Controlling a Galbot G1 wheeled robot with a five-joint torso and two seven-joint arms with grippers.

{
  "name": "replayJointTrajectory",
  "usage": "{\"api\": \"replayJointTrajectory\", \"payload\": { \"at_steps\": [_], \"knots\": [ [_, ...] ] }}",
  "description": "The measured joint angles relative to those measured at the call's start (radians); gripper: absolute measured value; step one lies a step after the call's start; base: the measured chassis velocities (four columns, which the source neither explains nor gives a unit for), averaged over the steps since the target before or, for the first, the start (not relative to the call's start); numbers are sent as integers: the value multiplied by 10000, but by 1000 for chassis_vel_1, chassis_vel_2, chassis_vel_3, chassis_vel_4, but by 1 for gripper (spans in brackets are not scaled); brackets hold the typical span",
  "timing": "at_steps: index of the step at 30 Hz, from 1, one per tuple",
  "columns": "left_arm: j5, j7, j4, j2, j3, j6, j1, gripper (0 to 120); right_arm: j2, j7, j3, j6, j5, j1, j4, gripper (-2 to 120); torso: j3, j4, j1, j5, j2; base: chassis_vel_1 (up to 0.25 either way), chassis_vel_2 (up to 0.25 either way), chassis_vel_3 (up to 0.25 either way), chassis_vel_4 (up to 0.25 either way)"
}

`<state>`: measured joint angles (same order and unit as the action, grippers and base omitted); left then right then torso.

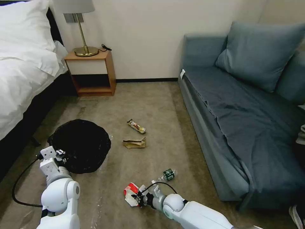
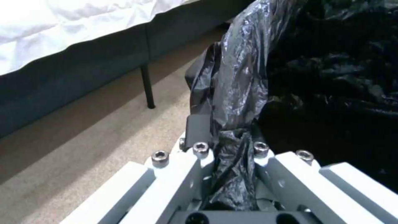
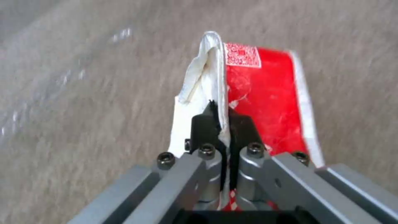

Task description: Pick up the trash bin, then pick up the garbage on the floor and place it into the trash bin.

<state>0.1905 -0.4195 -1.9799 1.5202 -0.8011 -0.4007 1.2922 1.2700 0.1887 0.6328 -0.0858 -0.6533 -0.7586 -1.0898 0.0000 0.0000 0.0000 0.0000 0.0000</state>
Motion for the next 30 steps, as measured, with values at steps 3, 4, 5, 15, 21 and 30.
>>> {"api": "replayJointTrajectory", "payload": {
  "at_steps": [3,4,5,15,21,30],
  "knots": [
    [-1,-1,53,-1,36,-1,-79,3,-14,-38,-205,12,-56,65,-334,0,0,1,0,0,0,0,0,0,0],
    [-2,1,87,-1,61,-14,-147,3,-66,-68,-346,14,-110,128,-569,0,-1,1,0,1,0,0,0,0,0],
    [-4,1,119,-1,68,-21,-198,3,-107,-93,-452,25,-135,157,-721,0,0,0,0,-1,0,0,0,0,0],
    [162,23,343,-48,57,-25,-404,3,24,-401,-2287,597,-207,403,-1769,0,0,0,0,-1,0,0,0,0,0],
    [264,27,355,-55,56,-25,-473,3,175,-966,-2791,1139,-239,1110,-2406,0,0,0,0,-1,0,0,0,0,0],
    [285,50,364,-58,97,-54,-481,3,346,-2051,-2026,1250,-708,2208,-3473,0,-1,0,0,-2,0,0,0,0,0]
  ]
}}
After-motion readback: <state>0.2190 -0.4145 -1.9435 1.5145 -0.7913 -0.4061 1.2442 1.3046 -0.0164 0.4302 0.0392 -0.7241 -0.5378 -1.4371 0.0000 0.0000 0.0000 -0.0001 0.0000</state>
